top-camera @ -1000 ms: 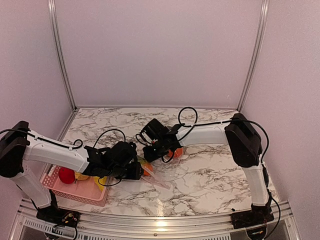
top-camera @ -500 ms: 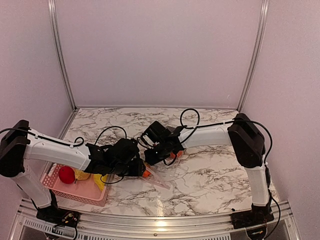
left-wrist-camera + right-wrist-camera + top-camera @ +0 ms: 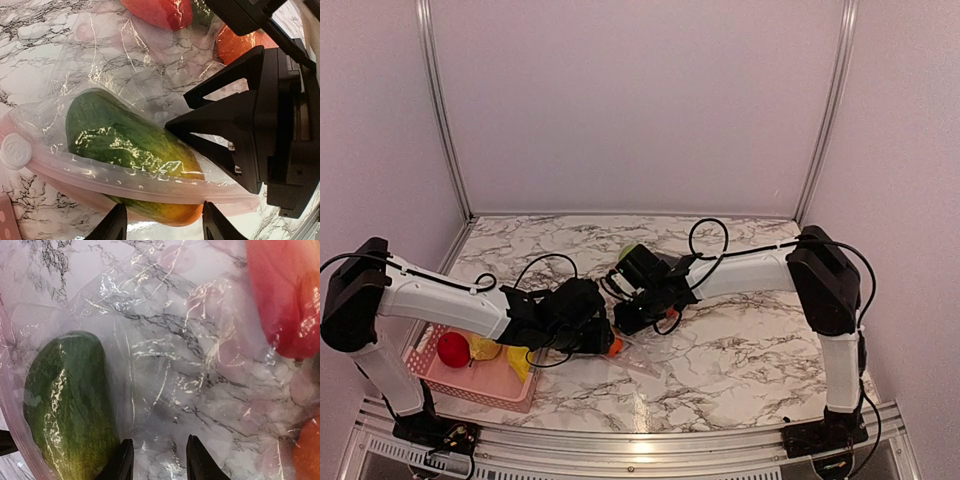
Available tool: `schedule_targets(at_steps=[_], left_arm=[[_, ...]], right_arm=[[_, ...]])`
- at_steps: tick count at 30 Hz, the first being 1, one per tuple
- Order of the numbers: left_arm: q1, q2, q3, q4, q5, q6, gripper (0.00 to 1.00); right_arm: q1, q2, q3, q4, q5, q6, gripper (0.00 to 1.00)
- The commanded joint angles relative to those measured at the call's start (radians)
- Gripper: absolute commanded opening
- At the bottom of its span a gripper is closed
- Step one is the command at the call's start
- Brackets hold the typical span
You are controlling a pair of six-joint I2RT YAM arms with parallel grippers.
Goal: Open the zip-top bag and remove the fake food
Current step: Pick up the fake fruit from the zipper food storage bag.
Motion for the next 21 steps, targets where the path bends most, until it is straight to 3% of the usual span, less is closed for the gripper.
schedule_targets(at_steps=[1,21], left_arm=[[0.003,0.029,0.034,-0.023,-0.018,0.009,0.54],[0.009,0.109,0.075,-0.054,-0.029,0.024,0.78]], right_arm=[[0.02,-0.036,-0.007,0.02,-0.033,0.007,0.35],[0.022,-0.039,-0.013,0.033,-0.043,0.004,0.35]])
